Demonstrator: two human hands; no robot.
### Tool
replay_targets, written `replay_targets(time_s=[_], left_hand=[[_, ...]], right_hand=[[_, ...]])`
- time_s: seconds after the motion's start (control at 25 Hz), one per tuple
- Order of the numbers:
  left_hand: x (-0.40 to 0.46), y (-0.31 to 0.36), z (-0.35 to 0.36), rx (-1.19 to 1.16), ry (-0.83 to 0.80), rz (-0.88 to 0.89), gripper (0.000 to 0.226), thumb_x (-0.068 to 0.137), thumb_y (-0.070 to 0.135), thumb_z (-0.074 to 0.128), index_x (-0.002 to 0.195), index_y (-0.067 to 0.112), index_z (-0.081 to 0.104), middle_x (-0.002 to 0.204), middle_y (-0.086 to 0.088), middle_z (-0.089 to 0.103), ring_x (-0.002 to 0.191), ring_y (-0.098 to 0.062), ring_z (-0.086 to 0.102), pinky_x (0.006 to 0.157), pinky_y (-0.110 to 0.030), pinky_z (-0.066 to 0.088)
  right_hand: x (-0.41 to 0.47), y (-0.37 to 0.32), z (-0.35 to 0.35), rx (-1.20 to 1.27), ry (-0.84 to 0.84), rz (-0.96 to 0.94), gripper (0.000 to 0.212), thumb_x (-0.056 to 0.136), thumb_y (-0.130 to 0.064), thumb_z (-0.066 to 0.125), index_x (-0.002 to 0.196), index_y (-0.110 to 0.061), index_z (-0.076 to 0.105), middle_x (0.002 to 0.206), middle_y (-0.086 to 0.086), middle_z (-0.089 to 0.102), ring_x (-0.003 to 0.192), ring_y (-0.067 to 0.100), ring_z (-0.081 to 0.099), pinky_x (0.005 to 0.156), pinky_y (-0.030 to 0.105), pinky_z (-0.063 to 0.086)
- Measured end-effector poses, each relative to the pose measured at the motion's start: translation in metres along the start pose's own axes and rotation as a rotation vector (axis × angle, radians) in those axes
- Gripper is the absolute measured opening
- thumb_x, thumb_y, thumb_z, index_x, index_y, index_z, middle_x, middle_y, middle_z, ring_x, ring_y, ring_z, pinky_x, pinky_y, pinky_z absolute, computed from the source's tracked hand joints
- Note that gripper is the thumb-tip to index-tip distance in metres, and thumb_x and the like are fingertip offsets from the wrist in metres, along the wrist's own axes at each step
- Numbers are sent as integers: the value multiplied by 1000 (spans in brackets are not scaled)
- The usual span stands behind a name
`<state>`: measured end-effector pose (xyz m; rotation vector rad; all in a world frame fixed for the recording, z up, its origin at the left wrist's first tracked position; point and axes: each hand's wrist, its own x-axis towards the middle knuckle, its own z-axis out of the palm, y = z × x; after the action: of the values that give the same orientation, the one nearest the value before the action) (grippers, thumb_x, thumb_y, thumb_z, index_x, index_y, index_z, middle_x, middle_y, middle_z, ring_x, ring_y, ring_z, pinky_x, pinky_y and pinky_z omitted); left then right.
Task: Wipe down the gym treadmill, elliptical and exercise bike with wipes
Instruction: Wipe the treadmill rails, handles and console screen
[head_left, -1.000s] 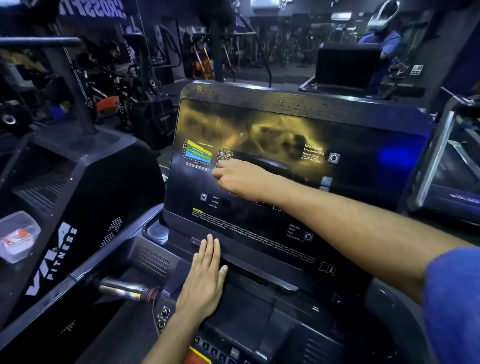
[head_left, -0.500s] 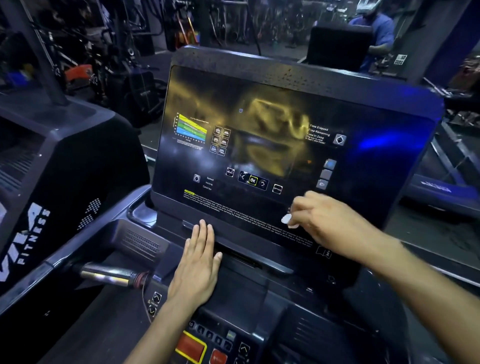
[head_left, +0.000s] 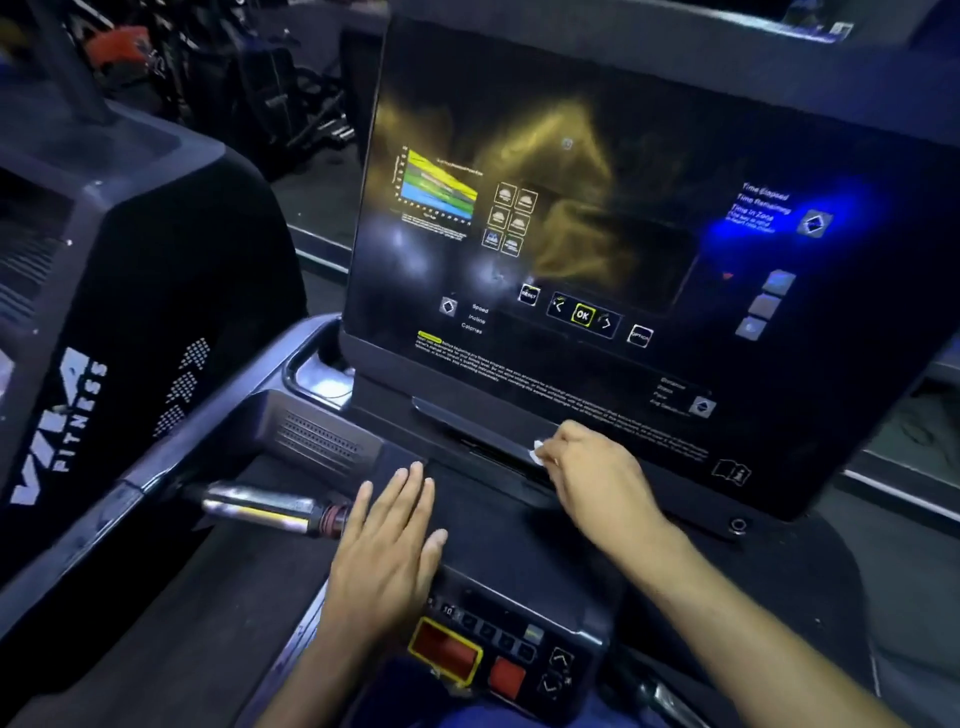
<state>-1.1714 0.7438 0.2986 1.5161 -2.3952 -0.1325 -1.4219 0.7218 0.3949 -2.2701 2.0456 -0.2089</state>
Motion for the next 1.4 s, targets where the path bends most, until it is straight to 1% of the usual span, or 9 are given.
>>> replay_targets(time_s=[0.12,0.36,0.48,0.6,0.72,0.8,0.96,1.08,1.4], left_hand=[[1,-1,-2,-7,11,16,55,104,38,30,145,9,54,159,-5,42,147,-20,39,123,-48,20],[-1,0,-6,-21,-18,8,56,106,37,25,149,10,50,160,-3,39,149,-18,35,124,-47,19],[-2,4,-9,-7,-23,11,57,107,38,22,150,11,48,161,-2,37,151,-17,31,124,-46,17],[-3,3,-10,7,-35,12,56,107,38,23,152,12,45,163,-1,33,153,-15,26,125,-45,15],[-4,4,-10,26,-51,3,57,107,40,21,154,13,42,165,0,29,155,-14,20,126,-42,9],[-3,5,-10,47,-65,9,59,107,42,18,154,13,41,165,0,27,155,-14,16,126,-42,5],[-2,2,-10,50,-96,32,61,107,45,16,155,15,40,166,3,24,156,-12,10,127,-46,1],[-2,1,-11,54,-94,48,60,107,44,17,154,15,42,165,3,25,156,-12,12,126,-45,3],[-4,1,-12,64,-96,46,64,108,46,11,154,15,42,166,2,25,156,-13,13,125,-45,9]], right_hand=[[39,-52,-6,-40,-41,-96,18,88,-2,58,97,-15,67,101,4,57,94,29,64,67,39,52],[76,-104,-4,-45,-5,-90,23,96,-5,54,116,-9,65,119,9,56,110,28,59,71,37,49],[49,-86,-3,-52,36,-68,25,93,-2,53,116,-6,62,119,10,58,111,28,58,80,36,52],[7,-42,0,14,126,5,18,87,-2,59,102,-10,66,105,6,59,98,26,59,73,38,53],[-46,19,10,66,170,110,20,93,-9,51,102,-16,68,97,-1,55,93,23,56,70,39,52],[-79,50,11,88,277,196,12,95,-15,64,102,-20,72,90,-7,53,86,18,55,64,38,55],[-118,82,9,150,541,259,11,95,-12,66,102,-12,74,88,-2,58,81,21,56,62,38,56],[-131,94,6,201,696,436,9,94,-11,68,101,-10,74,90,-1,59,82,20,57,62,37,54],[-84,42,27,354,607,444,7,92,-14,71,98,-15,73,92,-7,60,78,14,61,68,32,54]])
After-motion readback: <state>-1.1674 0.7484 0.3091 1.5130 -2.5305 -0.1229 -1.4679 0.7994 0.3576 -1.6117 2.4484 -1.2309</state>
